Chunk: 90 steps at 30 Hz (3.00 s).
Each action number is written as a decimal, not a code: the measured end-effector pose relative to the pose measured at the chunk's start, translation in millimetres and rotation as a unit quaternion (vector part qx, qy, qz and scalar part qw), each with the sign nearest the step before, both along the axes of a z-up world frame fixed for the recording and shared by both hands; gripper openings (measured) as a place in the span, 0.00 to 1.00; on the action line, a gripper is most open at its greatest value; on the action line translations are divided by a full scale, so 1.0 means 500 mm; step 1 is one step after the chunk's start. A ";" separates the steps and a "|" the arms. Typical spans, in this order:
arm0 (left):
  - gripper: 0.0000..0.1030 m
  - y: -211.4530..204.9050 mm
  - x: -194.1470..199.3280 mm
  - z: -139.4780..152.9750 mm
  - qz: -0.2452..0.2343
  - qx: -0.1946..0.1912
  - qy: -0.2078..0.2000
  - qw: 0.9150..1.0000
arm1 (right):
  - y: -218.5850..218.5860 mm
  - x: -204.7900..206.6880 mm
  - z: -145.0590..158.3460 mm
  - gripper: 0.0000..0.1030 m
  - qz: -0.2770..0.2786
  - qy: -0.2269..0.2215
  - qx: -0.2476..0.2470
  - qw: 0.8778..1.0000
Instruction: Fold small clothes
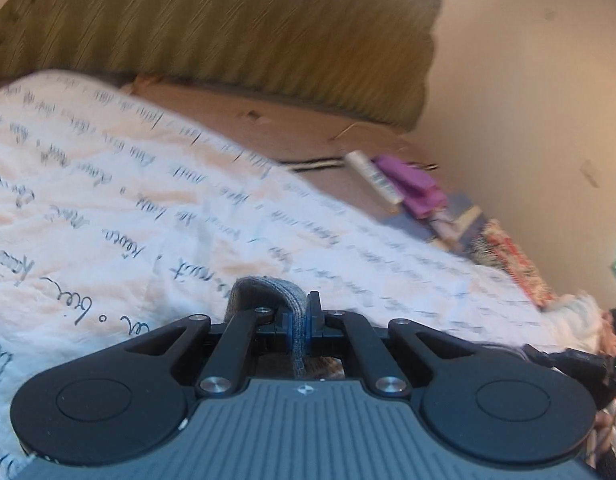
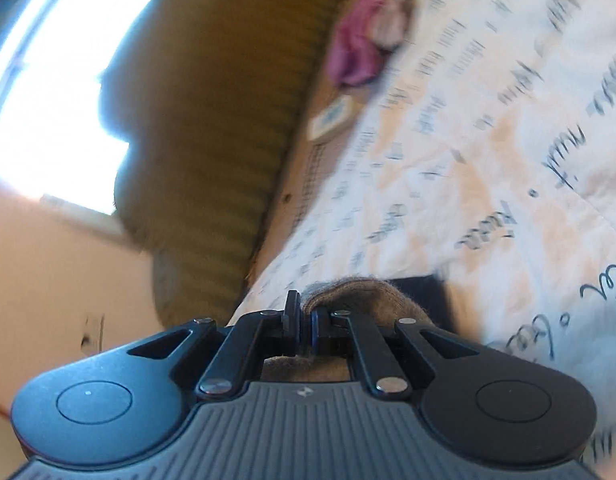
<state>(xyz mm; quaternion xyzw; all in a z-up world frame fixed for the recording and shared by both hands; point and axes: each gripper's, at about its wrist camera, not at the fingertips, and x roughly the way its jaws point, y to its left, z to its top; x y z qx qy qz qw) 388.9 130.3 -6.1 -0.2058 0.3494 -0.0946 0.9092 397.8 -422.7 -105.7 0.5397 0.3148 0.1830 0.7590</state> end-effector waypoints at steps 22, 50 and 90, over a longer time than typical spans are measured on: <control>0.81 0.096 -0.365 -0.071 0.117 -0.100 -0.011 0.988 | -0.009 -0.363 0.028 0.81 0.001 -0.033 -0.163 0.986; 0.04 0.004 -0.350 -0.107 0.125 -0.182 0.025 0.975 | 0.129 -0.300 -0.055 0.06 -0.045 0.023 -0.085 0.995; 0.81 0.038 -0.465 0.000 0.078 0.128 -0.001 0.989 | 0.066 -0.450 0.126 0.71 0.040 -0.051 -0.313 0.948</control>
